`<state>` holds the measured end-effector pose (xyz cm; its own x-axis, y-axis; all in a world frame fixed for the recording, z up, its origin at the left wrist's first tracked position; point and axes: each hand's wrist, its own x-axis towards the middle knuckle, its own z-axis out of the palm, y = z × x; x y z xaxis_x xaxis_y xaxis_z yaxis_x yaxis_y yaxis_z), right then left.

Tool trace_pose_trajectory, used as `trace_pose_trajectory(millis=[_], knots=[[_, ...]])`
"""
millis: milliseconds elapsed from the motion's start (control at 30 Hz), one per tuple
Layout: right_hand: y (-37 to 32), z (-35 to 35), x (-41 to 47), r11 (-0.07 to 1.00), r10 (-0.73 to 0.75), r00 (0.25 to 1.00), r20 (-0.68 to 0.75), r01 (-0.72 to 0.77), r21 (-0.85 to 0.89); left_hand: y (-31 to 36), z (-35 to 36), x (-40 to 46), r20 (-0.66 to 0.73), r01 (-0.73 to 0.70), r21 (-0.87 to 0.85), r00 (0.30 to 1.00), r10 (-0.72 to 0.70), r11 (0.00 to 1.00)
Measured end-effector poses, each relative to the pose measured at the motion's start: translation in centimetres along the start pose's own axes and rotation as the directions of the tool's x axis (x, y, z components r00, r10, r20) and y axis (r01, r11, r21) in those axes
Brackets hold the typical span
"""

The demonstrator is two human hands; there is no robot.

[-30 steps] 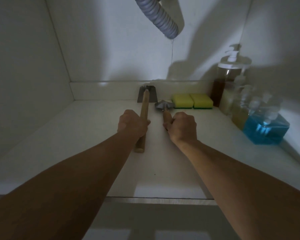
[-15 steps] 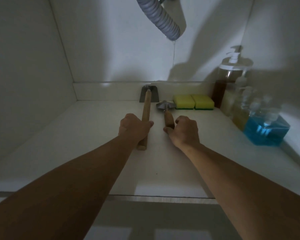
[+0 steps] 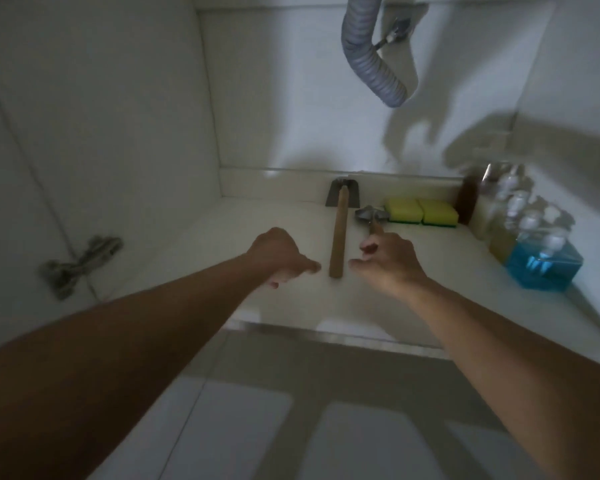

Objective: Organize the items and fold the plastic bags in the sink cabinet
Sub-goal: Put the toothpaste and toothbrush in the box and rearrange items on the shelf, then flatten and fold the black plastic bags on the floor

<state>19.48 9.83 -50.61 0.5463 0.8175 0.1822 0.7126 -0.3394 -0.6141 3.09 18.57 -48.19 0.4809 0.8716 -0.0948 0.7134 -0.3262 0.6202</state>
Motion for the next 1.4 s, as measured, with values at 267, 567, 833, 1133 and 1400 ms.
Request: trace_pose_trajectory(millis=[267,567,833,1133,1400], knots=[[-9.4,2.2,-6.3,0.988,-0.125,0.887,0.444,0.153,-0.028,-5.8,-5.4,-8.8,0.245,0.071,0.306,0.958,-0.151,0.949],[-19.1,10.2,-13.6,0.907,-0.269,0.483,0.833,0.417,0.052,-14.3,-10.7,-19.8,0.212,0.316,0.513,0.854,-0.475,0.798],[-27.0,14.8,-21.0,0.785,-0.3,0.246,0.922,0.613,0.091,-21.8,-12.6,-28.3,0.282,0.394,0.651,0.669,-0.688,0.649],[-26.5,23.1,-32.3,0.747,-0.275,0.132,0.952,0.652,0.126,-32.2,-10.2,-37.8,0.293,0.364,0.573,0.746,-0.598,0.735],[-24.4,27.2,-33.5,0.673,-0.414,0.169,0.894,0.718,0.176,-38.4,-7.9,-37.6,0.352,0.314,0.377,0.822,-0.448,0.871]])
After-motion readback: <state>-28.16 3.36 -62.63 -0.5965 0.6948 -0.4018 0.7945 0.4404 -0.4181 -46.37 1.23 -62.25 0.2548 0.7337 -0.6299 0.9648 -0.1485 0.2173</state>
